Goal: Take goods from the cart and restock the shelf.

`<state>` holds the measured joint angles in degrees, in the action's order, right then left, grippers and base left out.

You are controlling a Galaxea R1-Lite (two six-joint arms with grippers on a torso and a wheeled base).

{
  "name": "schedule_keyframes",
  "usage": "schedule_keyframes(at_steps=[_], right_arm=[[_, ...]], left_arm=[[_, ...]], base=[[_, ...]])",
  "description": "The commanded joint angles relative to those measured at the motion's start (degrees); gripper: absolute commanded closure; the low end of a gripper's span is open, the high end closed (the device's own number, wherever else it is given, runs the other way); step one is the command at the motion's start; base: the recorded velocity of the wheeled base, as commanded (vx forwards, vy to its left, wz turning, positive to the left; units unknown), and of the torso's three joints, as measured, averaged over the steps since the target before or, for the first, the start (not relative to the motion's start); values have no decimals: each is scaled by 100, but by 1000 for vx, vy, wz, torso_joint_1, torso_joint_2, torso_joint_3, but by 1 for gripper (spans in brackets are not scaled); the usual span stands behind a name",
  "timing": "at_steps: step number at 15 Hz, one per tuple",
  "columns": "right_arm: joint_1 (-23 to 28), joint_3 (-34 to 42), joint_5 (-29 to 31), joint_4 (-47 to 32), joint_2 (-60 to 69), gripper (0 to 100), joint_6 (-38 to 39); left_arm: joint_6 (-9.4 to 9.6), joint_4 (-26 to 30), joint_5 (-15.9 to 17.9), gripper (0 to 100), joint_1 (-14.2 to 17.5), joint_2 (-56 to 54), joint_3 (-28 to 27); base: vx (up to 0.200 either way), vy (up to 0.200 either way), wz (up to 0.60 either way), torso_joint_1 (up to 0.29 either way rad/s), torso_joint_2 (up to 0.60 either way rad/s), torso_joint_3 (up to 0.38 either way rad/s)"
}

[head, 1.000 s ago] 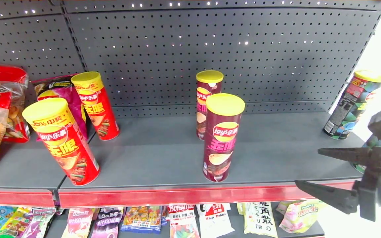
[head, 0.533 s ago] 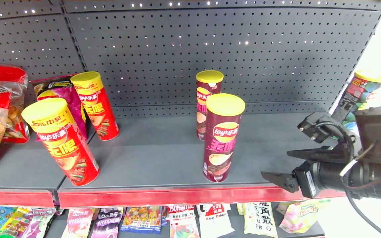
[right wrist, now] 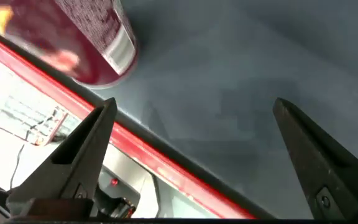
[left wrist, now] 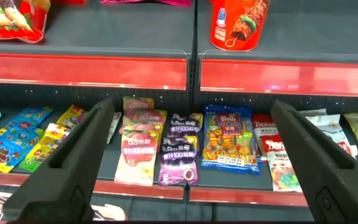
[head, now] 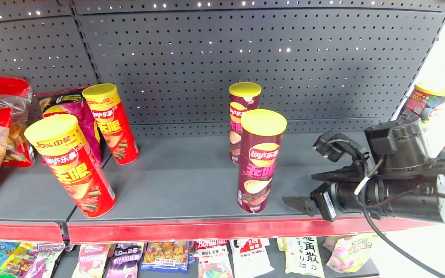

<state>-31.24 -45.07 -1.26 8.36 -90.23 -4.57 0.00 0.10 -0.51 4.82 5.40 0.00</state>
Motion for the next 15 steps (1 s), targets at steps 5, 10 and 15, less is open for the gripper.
schedule_keyframes(at_steps=[5, 10, 15], right_arm=[[-171, -266, 90, 7, -451, 0, 35], [-171, -441, 99, -1, -653, 0, 26], [-180, -459, 99, -1, -741, 0, 9]], left_arm=[[0, -1, -2, 0, 2, 14, 0], [0, -1, -2, 0, 2, 14, 0], [0, -1, -2, 0, 2, 14, 0]], base=[[0, 0, 0, 0, 0, 0], [0, 0, 0, 0, 0, 0], [0, 0, 0, 0, 0, 0]])
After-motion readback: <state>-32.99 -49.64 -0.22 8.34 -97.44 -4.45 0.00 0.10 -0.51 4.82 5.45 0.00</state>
